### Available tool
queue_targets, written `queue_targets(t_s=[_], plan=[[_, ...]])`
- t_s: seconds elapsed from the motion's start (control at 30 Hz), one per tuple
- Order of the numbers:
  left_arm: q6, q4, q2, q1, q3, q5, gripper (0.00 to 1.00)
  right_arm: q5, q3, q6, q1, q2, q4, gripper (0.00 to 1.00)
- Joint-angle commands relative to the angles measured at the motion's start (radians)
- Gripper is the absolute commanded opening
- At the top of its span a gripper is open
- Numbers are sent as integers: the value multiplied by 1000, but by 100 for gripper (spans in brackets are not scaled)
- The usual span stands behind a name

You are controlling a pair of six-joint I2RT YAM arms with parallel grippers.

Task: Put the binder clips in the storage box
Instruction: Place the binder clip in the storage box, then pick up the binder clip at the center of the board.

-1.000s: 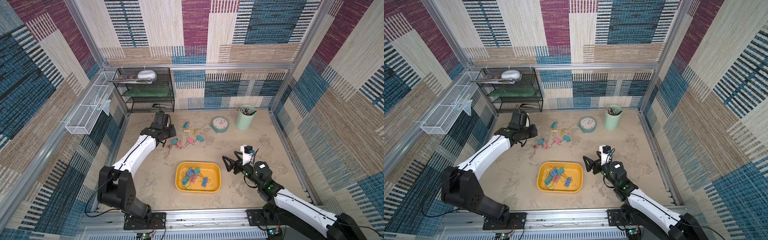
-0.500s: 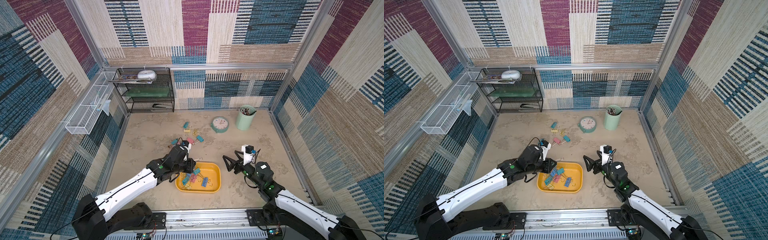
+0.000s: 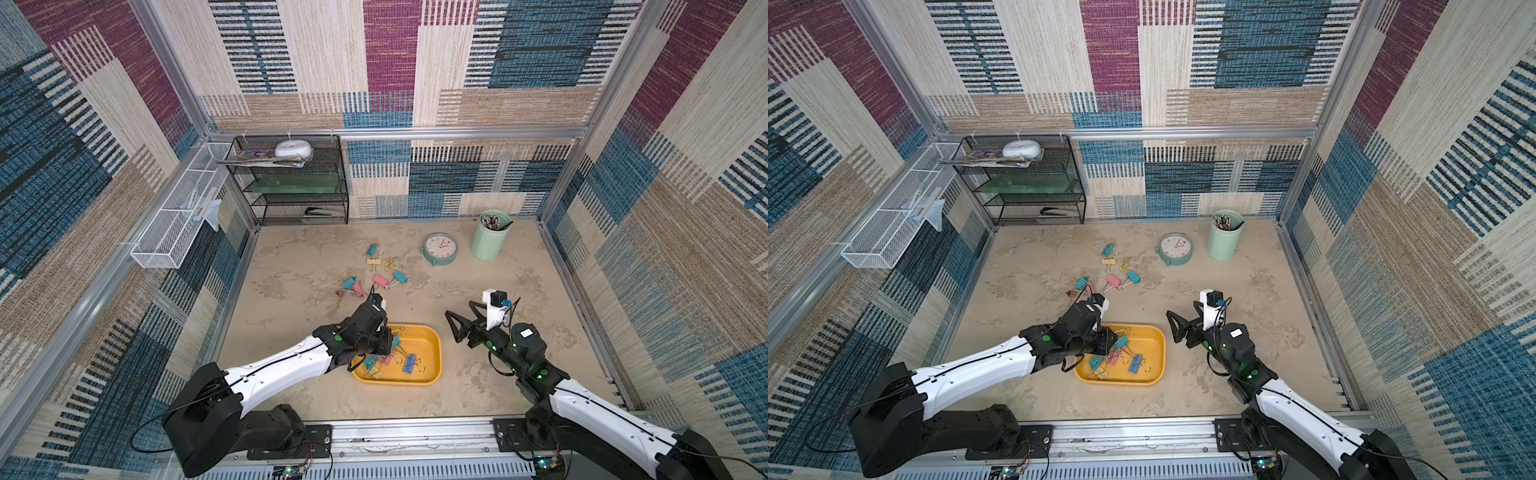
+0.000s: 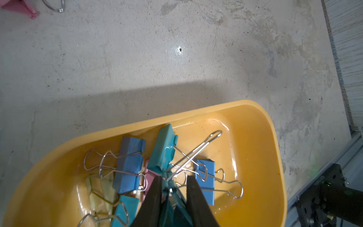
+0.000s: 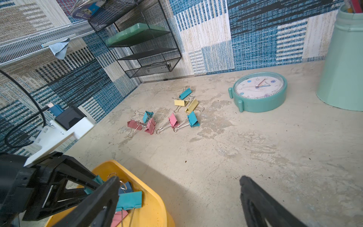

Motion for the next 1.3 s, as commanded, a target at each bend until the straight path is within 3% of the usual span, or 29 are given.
queue_targets(t_s=[0.0, 0.2, 0.33, 0.47, 0.77, 0.9, 1.27], plan=[[8, 40, 29, -1, -3, -23, 18, 13, 3, -1, 1, -4, 23, 98], [-16, 46, 20, 0, -56, -57, 24, 6, 4, 2, 0, 5, 30, 98], [-13, 41, -3, 0, -70, -65, 39, 0, 4, 6, 1, 7, 33, 98], [8, 11, -34, 0, -33, -95, 48, 1, 5, 5, 1, 8, 32, 98], [141, -81, -14, 88, 203, -164, 49, 0, 5, -1, 1, 5, 31, 98], [183, -69, 133, 170, 361, -102, 49, -3, 7, -1, 1, 12, 32, 98], [435, -331, 794, 175, 1061, -406, 48, 4, 7, -5, 0, 6, 26, 98]])
